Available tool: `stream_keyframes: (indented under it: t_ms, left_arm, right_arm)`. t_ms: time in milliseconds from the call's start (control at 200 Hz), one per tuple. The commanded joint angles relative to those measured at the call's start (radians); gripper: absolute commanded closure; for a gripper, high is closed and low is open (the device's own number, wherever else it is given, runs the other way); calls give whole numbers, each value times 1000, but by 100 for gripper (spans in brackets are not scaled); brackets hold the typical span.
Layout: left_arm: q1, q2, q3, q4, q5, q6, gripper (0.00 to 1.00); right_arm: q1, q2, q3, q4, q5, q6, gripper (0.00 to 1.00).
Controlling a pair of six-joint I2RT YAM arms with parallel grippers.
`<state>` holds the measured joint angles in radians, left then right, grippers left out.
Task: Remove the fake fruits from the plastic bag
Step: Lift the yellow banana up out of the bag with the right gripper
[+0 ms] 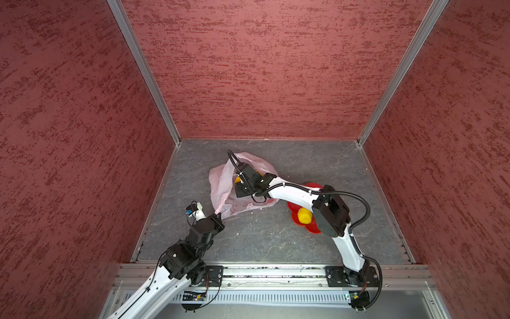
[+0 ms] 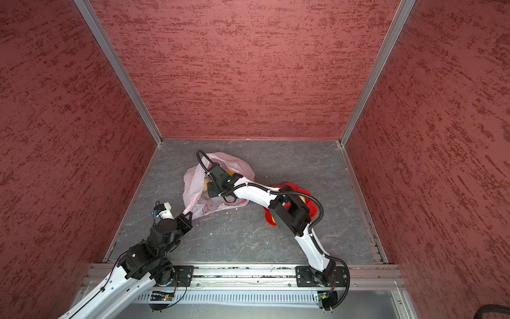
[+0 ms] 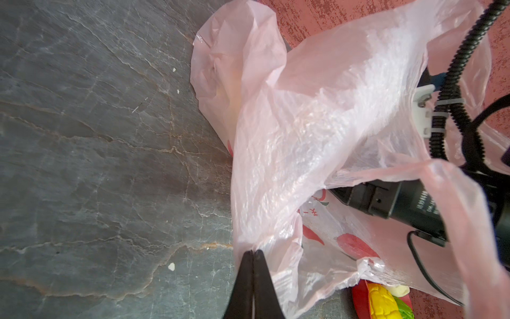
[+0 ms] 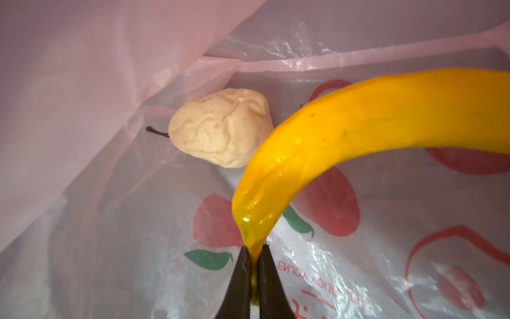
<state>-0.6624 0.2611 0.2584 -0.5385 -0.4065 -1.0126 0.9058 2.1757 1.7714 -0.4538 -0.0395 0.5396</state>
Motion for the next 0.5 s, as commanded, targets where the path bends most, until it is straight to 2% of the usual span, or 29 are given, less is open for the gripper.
stream_keyframes:
  t_ms: [0,496]
  left_arm:
    - [-4,-8,-2,30,-36,25,100]
    - [-3,52,22,110,-48,9,100]
  right_arm:
    - [-2,-57,-22,-1,-64,-53,92]
    - [13,-261,-133,-49,-241,-157,92]
